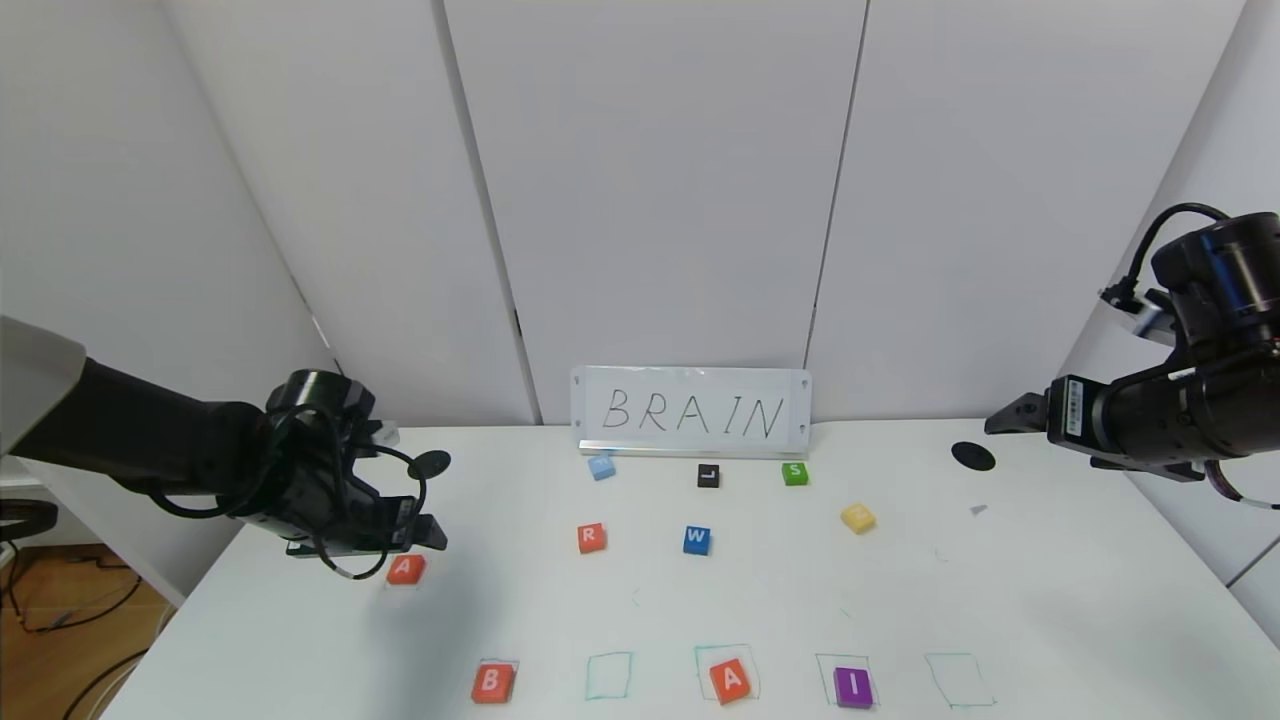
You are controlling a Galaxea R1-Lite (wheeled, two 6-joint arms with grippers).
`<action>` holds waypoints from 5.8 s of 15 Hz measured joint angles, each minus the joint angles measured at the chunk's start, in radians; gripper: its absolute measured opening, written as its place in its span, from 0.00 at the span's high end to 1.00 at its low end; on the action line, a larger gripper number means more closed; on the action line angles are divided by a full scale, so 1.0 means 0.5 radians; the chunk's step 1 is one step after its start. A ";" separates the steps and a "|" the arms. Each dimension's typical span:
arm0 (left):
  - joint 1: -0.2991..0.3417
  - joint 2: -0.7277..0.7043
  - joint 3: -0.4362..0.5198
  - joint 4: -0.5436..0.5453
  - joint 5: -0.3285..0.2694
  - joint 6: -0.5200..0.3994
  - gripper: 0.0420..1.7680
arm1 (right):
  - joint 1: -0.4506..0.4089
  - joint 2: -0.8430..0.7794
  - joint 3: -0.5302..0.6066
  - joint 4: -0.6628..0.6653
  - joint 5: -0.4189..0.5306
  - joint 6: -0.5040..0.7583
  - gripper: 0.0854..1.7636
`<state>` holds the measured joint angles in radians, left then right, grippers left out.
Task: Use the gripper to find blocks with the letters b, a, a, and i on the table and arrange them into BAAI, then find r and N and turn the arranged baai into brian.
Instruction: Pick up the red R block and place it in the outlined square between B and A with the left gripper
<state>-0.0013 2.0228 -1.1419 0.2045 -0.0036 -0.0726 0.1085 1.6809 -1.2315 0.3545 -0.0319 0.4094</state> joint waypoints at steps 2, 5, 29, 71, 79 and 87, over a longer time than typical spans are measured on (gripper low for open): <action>-0.111 -0.073 -0.004 0.082 0.010 -0.111 0.07 | 0.000 0.001 0.000 0.000 -0.001 -0.001 0.03; -0.330 -0.151 -0.041 0.217 0.036 -0.327 0.06 | 0.001 0.001 0.004 0.000 -0.002 0.000 0.03; -0.911 0.785 -1.141 0.480 0.494 -0.979 0.03 | 0.008 0.041 0.014 -0.026 -0.044 -0.001 0.03; -0.998 0.310 -0.706 0.518 0.489 -0.980 0.73 | 0.000 0.054 0.003 -0.031 -0.080 0.000 0.03; -1.206 -0.003 -0.085 0.227 0.489 -1.044 0.73 | 0.003 0.052 0.006 -0.031 -0.080 0.000 0.03; -1.417 0.056 0.210 -0.057 0.497 -1.066 0.73 | -0.003 0.047 0.003 -0.031 -0.080 0.000 0.03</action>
<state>-0.7096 2.0509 -1.0370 0.1757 0.2449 -0.6057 0.1068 1.7045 -1.2300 0.3391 -0.0721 0.4094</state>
